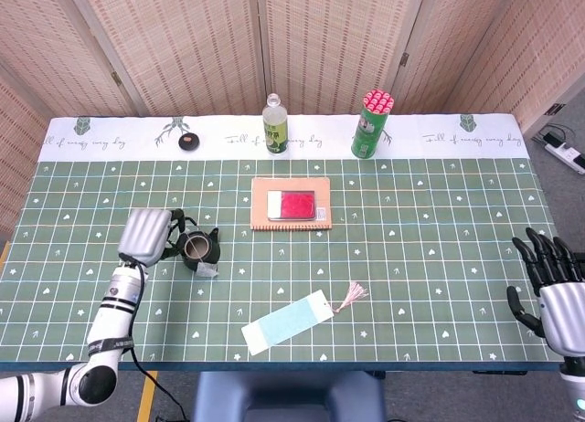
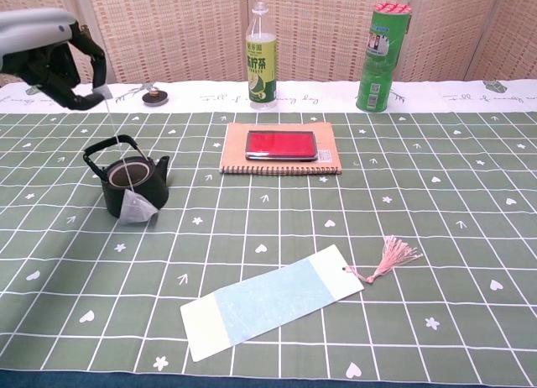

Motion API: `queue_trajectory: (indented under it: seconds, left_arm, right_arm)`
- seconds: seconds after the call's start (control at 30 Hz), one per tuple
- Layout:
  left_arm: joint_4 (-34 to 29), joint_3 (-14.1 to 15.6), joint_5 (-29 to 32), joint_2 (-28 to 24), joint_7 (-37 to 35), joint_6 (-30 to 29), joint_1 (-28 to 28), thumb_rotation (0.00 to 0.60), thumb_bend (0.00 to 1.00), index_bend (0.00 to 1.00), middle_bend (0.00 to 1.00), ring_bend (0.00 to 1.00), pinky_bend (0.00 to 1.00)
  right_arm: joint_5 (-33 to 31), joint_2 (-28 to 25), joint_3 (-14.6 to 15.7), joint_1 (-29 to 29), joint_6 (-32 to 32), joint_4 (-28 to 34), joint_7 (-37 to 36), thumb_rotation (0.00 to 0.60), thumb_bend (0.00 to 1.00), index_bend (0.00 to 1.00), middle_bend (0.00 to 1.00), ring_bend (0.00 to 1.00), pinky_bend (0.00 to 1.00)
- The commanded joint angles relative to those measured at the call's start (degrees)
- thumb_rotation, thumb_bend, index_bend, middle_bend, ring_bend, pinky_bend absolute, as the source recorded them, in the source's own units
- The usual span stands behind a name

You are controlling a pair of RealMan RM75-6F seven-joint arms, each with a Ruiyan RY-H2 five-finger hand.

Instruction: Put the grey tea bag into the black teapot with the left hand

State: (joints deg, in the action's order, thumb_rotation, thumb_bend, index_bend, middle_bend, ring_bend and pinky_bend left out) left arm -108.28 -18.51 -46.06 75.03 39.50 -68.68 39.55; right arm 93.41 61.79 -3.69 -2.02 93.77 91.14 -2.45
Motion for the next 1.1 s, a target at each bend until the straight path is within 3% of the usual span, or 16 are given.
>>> queue_trajectory:
  seconds: [0.03, 0.33, 0.67, 1.1]
  left_arm:
    - [-0.1, -1.1, 1.5, -0.9, 1.9, -0.2, 2.0, 0.6, 0.51, 0.6, 1.0, 1.0, 1.0]
    - [0.4, -1.6, 1.0, -1.8, 6.1, -1.5, 6.2, 0.6, 0.51, 0.6, 1.0, 1.0, 1.0]
    - [1.9, -3.1, 3.8, -5.3, 1.4, 1.2, 7.4, 0.6, 0.51, 0.6, 1.0, 1.0, 1.0]
    - [-0.2, -0.7, 4.5, -6.8, 1.2, 0.4, 8.3, 0.6, 0.51, 0.6, 1.0, 1.0, 1.0]
  right_arm:
    - [-0.6, -0.2, -0.2, -0.2, -0.5, -0.1, -0.8, 0.6, 0.51, 0.0, 0.0, 0.0, 0.0]
    - [-1.0, -0.5, -0.3, -0.3, -0.9, -0.3, -1.7, 0.6, 0.51, 0.0, 0.0, 0.0, 0.0]
    - [-2.8, -0.6, -1.0, -0.3, -1.4, -0.7, -2.8, 0.6, 0.51, 0.0, 0.0, 0.0, 0.0]
    - [-2.8, -0.6, -1.1, -0.3, -1.2, -1.0, -3.7, 0.6, 0.51, 0.0, 0.0, 0.0, 0.0]
